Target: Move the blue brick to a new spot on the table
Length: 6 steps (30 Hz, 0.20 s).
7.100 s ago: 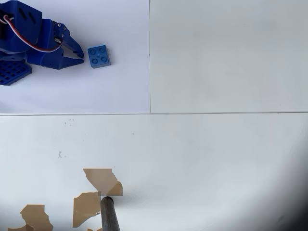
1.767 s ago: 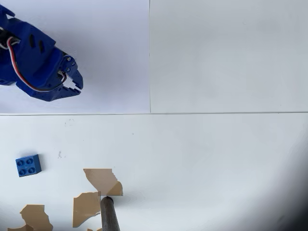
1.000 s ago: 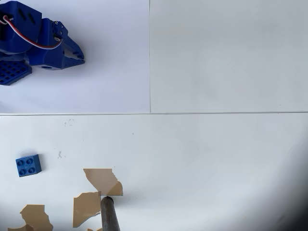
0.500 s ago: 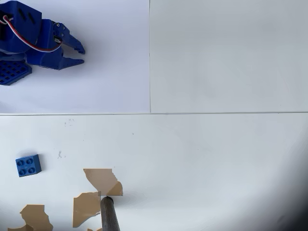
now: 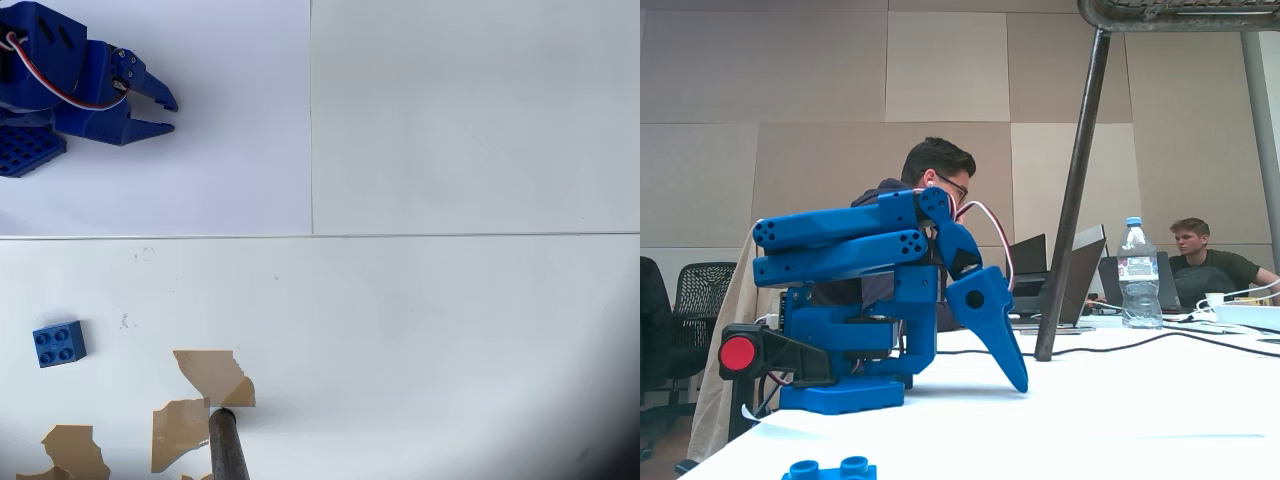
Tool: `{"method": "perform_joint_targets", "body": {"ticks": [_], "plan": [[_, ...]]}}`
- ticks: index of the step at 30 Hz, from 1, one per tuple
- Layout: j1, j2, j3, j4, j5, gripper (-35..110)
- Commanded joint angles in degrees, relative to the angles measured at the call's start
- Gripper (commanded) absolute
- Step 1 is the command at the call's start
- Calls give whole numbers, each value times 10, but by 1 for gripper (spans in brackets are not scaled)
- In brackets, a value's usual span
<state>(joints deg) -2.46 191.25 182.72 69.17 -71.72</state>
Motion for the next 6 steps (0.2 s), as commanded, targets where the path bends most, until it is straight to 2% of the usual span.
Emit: {"method": "perform_joint_targets", "body": {"ticks": [1, 6], "plan": [[0, 1, 18, 1, 3, 6], [0, 1, 18, 1, 3, 6]]}}
